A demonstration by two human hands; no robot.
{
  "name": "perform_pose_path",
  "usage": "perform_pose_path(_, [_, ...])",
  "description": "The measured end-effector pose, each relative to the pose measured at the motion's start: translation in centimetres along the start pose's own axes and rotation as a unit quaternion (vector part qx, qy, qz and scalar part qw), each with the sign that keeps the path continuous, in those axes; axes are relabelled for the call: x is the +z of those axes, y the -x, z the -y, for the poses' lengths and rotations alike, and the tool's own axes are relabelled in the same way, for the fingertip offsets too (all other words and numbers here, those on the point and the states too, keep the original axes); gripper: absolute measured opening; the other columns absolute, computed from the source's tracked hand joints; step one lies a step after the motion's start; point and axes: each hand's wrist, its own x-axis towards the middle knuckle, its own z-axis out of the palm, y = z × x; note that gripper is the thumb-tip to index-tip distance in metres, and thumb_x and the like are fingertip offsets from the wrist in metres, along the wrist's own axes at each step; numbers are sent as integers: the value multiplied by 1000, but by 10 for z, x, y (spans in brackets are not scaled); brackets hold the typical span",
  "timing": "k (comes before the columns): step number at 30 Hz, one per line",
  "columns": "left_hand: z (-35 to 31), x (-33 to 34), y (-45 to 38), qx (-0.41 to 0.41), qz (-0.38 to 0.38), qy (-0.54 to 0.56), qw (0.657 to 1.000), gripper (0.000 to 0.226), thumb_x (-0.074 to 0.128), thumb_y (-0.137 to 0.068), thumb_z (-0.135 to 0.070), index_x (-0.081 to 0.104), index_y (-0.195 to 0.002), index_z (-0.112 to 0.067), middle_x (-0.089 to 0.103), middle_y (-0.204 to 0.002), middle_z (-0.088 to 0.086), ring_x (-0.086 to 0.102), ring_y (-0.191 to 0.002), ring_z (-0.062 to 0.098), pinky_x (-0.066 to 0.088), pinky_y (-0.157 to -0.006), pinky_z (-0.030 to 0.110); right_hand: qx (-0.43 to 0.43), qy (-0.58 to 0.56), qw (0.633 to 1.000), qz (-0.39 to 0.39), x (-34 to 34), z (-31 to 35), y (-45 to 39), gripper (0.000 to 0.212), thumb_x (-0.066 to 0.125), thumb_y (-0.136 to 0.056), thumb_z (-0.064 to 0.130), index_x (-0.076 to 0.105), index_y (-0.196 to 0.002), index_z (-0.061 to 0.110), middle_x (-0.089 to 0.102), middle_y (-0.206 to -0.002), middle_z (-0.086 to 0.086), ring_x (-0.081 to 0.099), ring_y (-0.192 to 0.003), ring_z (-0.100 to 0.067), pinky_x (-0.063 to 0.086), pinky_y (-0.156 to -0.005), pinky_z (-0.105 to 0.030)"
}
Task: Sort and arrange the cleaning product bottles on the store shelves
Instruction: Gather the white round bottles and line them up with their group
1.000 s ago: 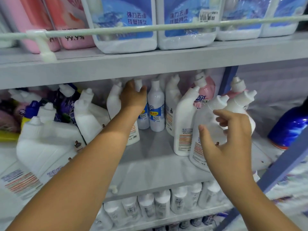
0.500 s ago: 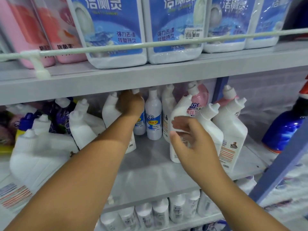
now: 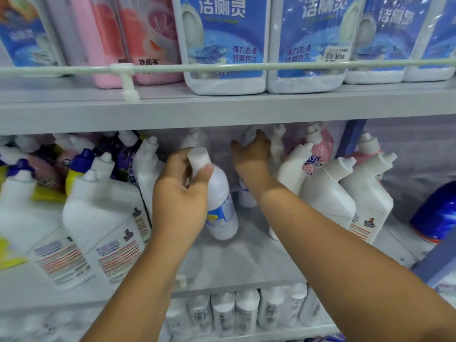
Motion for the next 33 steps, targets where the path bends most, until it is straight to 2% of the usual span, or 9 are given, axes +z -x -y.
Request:
perform_pose_path(4, [8, -26, 11, -52, 37, -26, 998, 21, 69, -94, -16, 67, -109, -30, 76, -102, -15, 70, -94, -2, 54, -83, 18, -12, 146, 989, -14, 19, -7, -20, 76, 60, -98, 40, 24, -153, 2, 42, -151, -20, 43, -139, -34, 39, -108, -38])
perform_pose_path(7, [15, -38, 9, -65, 37, -25, 997, 23, 70, -93, -13, 67, -105, -32, 76, -99, -16, 70, -91, -4, 51, -74, 10, -28, 156, 986, -45, 29, -16, -31, 38, 59, -98, 34, 51, -125, 7, 60, -129, -17, 58, -121, -34, 46, -95, -35])
perform_pose_path(9, [19, -42, 7, -63, 37, -29, 997, 24, 71, -92, -13, 67, -102, -35, 75, -97, -18, 70, -90, -4, 49, -72, 7, -34, 140, 989, -32, 32, -17, -33, 25, 60, -97, 29, 55, -113, 11, 65, -119, -14, 61, -114, -32, 45, -89, -32])
perform_pose_path(14, [25, -43, 3, -64, 59, -48, 995, 28, 72, -92, -18, 65, -97, -45, 74, -96, -25, 69, -92, -7, 49, -72, 5, -92, 16, 995, 27, 9, -6, 4, 22, 62, -97, 14, 58, -116, 4, 59, -96, -5, 62, -94, -27, 36, -66, -15])
perform_pose_path(17, [32, -42, 1, -67, 71, -40, 994, 27, 71, -93, -22, 65, -106, -45, 74, -103, -26, 68, -98, -7, 51, -82, 15, -131, -57, 989, 23, -30, -2, 41, 21, 65, -96, 14, 62, -116, 9, 66, -95, 0, 62, -88, -16, 42, -75, -16])
perform_pose_path(20, [42, -42, 1, -80, 78, -38, 993, 23, 71, -94, -31, 67, -113, -41, 74, -107, -21, 69, -102, -1, 55, -89, 28, -123, -97, 986, 61, -71, -5, 78, 16, 66, -96, 15, 64, -111, 20, 67, -84, 13, 60, -72, 7, 45, -69, -8])
perform_pose_path(23, [50, -40, 7, -76, 82, -39, 993, 25, 73, -93, -34, 65, -113, -47, 74, -106, -21, 70, -100, 1, 57, -89, 34, -110, -87, 985, 102, -96, -16, 105, 14, 66, -96, 19, 65, -108, 26, 70, -86, 15, 62, -78, 8, 45, -67, -7])
perform_pose_path(28, [74, -41, 27, -104, 156, -49, 981, 69, 82, -84, -21, 49, -139, -44, 67, -128, -19, 66, -115, 2, 54, -93, 28, -98, -46, 990, 92, -102, -42, 120, 20, 64, -96, 35, 54, -110, 45, 64, -97, 34, 60, -96, 13, 46, -76, -7])
perform_pose_path(33, [97, -38, 44, -156, 126, -95, 975, 58, 89, -75, -21, 59, -121, -38, 74, -109, -22, 71, -101, 1, 57, -92, 34, -43, -96, 982, 156, -99, -87, 134, 55, 80, -83, 24, 52, -127, 43, 66, -115, 25, 63, -106, 6, 51, -84, -14])
